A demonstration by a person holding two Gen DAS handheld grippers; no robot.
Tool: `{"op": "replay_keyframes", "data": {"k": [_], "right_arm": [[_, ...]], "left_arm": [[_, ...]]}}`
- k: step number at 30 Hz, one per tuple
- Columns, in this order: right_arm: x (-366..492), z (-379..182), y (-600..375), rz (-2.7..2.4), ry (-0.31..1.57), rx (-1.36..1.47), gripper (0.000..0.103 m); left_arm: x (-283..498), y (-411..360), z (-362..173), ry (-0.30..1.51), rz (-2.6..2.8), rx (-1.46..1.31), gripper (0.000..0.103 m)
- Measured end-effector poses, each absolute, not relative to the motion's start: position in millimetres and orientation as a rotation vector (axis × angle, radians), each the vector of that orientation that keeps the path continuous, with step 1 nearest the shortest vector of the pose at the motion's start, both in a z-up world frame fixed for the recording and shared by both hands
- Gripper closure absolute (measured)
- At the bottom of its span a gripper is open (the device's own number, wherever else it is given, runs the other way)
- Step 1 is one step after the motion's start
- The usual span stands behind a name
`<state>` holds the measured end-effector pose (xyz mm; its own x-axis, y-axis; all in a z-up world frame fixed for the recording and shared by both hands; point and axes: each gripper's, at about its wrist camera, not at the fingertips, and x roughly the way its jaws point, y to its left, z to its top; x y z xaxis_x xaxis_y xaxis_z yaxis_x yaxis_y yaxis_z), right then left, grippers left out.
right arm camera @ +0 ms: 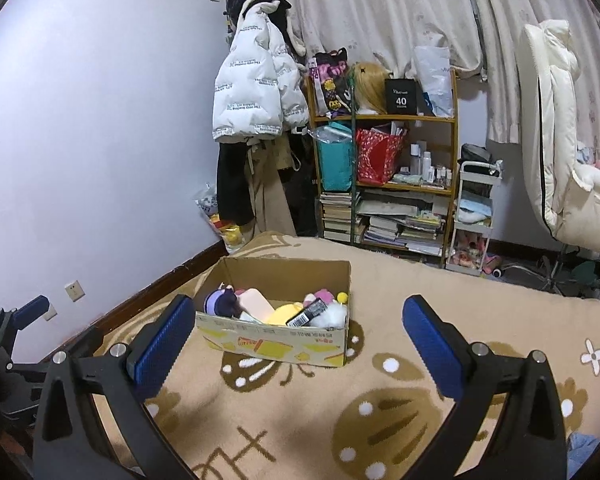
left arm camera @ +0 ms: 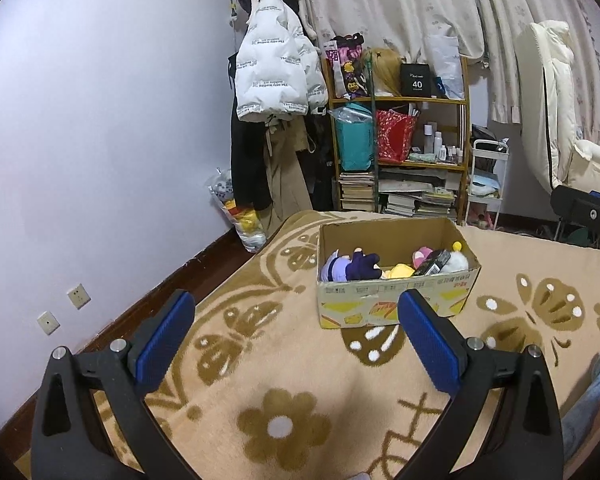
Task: Organize soft objects
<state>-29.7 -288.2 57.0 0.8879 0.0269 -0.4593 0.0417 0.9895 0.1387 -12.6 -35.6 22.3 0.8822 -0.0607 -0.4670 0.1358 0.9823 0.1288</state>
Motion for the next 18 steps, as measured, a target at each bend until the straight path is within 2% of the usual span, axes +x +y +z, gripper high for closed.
{"op": "replay_keyframes", "data": {"k": [18], "right_arm": [[-17.0, 35.3, -284.9, -0.006, 0.535, 0.137, 0.000]], "left_arm": [[-4.1, -24.0, 6.1, 0.470, -0.097, 0.127, 0.002]]}}
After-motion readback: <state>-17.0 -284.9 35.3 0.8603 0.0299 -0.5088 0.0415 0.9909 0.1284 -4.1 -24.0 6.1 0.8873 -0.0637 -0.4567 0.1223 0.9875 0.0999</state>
